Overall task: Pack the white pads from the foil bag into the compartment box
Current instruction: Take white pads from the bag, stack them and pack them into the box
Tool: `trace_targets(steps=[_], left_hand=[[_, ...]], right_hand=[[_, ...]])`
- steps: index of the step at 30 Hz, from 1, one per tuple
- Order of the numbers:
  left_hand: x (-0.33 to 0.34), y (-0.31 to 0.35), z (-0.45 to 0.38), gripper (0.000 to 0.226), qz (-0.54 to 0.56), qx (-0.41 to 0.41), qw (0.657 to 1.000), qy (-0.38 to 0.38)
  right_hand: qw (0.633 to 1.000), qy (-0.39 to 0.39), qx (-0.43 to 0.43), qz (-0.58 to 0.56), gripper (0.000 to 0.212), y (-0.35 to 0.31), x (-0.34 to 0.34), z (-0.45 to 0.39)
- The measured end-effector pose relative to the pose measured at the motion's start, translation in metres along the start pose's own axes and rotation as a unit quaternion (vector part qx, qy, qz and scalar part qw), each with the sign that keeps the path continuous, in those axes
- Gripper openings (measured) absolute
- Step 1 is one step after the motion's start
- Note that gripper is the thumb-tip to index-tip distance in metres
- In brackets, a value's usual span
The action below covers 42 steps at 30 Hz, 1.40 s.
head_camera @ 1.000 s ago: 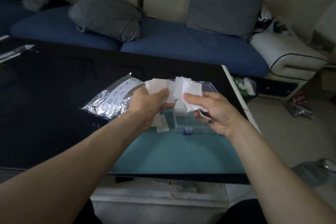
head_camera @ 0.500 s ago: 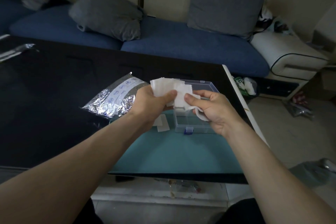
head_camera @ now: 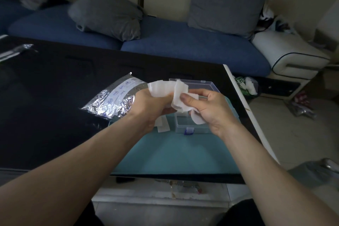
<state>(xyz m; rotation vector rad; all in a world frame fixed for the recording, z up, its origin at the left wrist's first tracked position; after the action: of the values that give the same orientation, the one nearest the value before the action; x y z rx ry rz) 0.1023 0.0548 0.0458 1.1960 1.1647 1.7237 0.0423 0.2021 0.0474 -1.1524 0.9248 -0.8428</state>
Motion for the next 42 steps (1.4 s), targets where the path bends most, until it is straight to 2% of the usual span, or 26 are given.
trace_targets(steps=[6,10,12,15,18,21,24,27,30,33,37,40,42], left_hand=[[0.002,0.001,-0.002,0.028,-0.016,-0.056,0.997,-0.059],[0.004,0.005,0.0,0.033,0.031,-0.117,0.992,-0.037],[0.005,0.006,0.0,0.039,0.038,-0.132,0.99,-0.039],[0.007,0.005,0.0,0.052,0.036,-0.145,0.981,-0.125],[0.01,0.002,0.004,0.05,-0.016,-0.131,0.971,-0.2],[0.01,-0.002,0.004,0.044,-0.031,-0.101,0.975,-0.195],[0.008,-0.003,0.001,0.046,-0.031,-0.084,0.98,-0.177],[0.007,-0.003,0.0,0.047,-0.028,-0.076,0.983,-0.167],[0.006,-0.001,0.001,0.045,-0.012,-0.075,0.984,-0.159],[0.006,0.002,0.002,0.042,-0.005,-0.075,0.984,-0.159],[0.008,0.0,0.004,0.057,-0.014,-0.094,0.977,-0.19],[0.013,0.0,0.008,0.07,-0.004,-0.131,0.958,-0.256],[0.015,0.001,0.01,0.063,-0.019,-0.123,0.953,-0.278]], right_hand=[[0.999,-0.037,0.01,0.015,0.02,0.001,0.003,-0.001],[0.999,-0.038,0.014,-0.022,0.019,-0.004,-0.003,-0.001],[0.996,-0.07,0.024,-0.06,0.024,-0.007,-0.007,-0.001],[0.994,-0.099,0.02,-0.051,0.034,-0.006,-0.006,0.003],[0.999,-0.039,0.004,0.024,0.038,-0.004,-0.001,0.005],[0.991,0.026,-0.03,0.13,0.046,-0.009,0.002,0.006],[0.987,0.032,-0.065,0.146,0.045,-0.011,0.0,0.006],[0.991,0.023,-0.071,0.111,0.038,-0.009,-0.003,0.005],[0.997,0.011,-0.067,0.024,0.033,-0.007,-0.007,0.004],[0.995,0.033,-0.076,-0.048,0.028,-0.007,-0.008,0.003],[0.988,0.068,-0.082,-0.11,0.021,-0.006,0.001,0.003],[0.988,0.089,-0.102,-0.076,0.02,-0.005,0.012,0.005],[0.985,0.106,-0.137,0.003,0.022,-0.005,0.018,0.006]])
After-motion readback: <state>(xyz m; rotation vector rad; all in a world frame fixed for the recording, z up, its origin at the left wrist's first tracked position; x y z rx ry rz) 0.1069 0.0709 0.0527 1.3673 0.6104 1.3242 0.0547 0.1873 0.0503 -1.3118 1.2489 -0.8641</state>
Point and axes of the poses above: each hand's wrist, its own z-axis away from the middle knuckle, its own x-axis out of the palm, y = z × x, the point moved 2 cm from there along -z, towards the middle knuckle, and after that the axes turned 6 degrees about -y, right-handed, at the moved point
